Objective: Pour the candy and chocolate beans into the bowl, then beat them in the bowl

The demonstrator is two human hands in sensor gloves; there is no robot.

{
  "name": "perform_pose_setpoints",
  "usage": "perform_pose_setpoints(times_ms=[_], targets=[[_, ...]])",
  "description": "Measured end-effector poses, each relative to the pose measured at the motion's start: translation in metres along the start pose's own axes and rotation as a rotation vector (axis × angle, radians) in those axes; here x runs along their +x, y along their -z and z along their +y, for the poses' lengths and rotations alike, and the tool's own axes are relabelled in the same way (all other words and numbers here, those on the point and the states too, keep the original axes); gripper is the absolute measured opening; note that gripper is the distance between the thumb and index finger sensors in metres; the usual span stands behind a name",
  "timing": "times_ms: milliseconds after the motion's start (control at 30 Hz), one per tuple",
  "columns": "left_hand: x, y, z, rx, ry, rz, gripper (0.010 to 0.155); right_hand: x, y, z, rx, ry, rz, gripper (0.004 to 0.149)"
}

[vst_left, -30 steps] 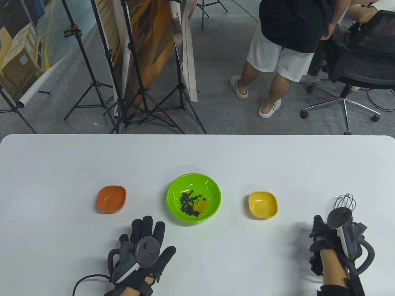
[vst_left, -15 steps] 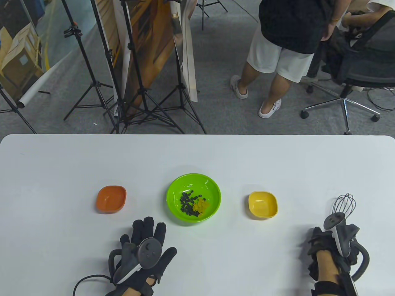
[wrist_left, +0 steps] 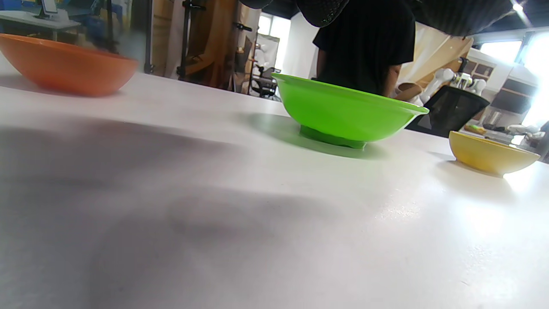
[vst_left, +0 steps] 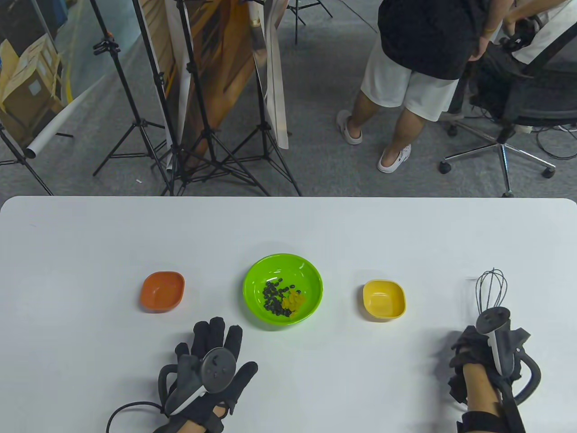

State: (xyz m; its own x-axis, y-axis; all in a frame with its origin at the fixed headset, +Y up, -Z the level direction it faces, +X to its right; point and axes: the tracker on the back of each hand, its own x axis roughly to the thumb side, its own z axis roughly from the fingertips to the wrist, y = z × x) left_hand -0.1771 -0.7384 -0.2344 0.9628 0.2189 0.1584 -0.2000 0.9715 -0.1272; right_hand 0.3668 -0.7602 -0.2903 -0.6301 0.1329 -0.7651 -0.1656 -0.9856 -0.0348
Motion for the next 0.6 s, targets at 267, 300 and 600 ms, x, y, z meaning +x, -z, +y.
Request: perform_pose_setpoints(times_ms=[267, 300, 600], targets=[[0.000, 0.001, 0.000, 0.008, -0.009, -0.001, 0.084, 0.040, -0.032, -0.032, -0.048, 0.133, -0.227, 0.058], [-0.001, 0.001, 0.000, 0.009, -0.011, 0.000, 0.084, 0.042, -0.034, -0.034, -0.047, 0.140, -0.240, 0.057], [-0.008, 0.019, 0.010, 0.108, -0.064, 0.016, 0.084, 0.082, -0.074, -0.055, -0.038, 0.250, -0.477, 0.055]])
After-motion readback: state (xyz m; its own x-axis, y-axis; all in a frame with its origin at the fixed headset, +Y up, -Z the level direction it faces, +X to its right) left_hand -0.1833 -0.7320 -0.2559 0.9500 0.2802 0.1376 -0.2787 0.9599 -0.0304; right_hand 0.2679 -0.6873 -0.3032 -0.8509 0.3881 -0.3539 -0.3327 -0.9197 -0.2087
